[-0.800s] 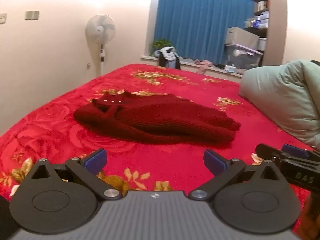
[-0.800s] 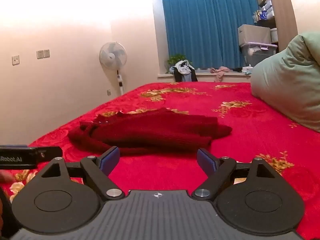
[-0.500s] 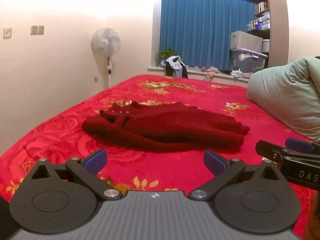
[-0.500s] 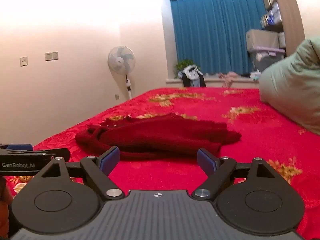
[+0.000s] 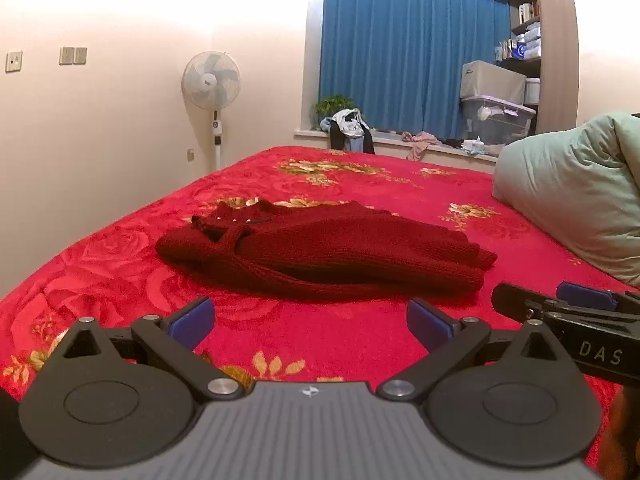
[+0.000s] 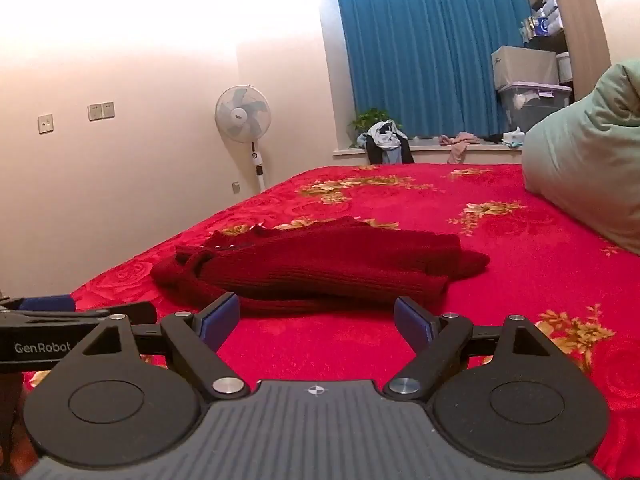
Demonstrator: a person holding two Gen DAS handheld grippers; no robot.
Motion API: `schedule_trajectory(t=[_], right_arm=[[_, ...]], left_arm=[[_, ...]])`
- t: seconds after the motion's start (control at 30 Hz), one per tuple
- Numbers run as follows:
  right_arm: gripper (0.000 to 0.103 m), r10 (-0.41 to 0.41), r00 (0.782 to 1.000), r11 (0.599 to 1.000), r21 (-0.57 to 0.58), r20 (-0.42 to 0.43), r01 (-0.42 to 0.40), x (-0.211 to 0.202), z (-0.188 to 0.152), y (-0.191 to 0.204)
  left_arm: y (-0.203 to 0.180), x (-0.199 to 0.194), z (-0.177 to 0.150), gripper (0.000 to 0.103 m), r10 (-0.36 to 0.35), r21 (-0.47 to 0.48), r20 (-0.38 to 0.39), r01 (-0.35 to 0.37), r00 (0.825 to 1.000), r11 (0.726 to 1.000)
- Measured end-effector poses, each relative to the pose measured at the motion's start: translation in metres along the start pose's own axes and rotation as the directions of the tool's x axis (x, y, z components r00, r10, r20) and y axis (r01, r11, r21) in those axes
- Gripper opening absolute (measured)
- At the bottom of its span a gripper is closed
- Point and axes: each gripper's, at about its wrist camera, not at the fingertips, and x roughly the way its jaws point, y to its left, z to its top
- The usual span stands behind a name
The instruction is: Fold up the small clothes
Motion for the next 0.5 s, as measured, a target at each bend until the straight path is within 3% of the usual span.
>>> schedule_trajectory(t=[0.5], right_arm=[[0.085,0.009,1.0,1.0,-0.019,0.012,-0.009,-0.0011,-0.0011,0.0023]], left_arm=[[0.0032,0.0074,-0.0005,0.102,0.024,-0.01,-0.014,-0.024,1.0,1.0]])
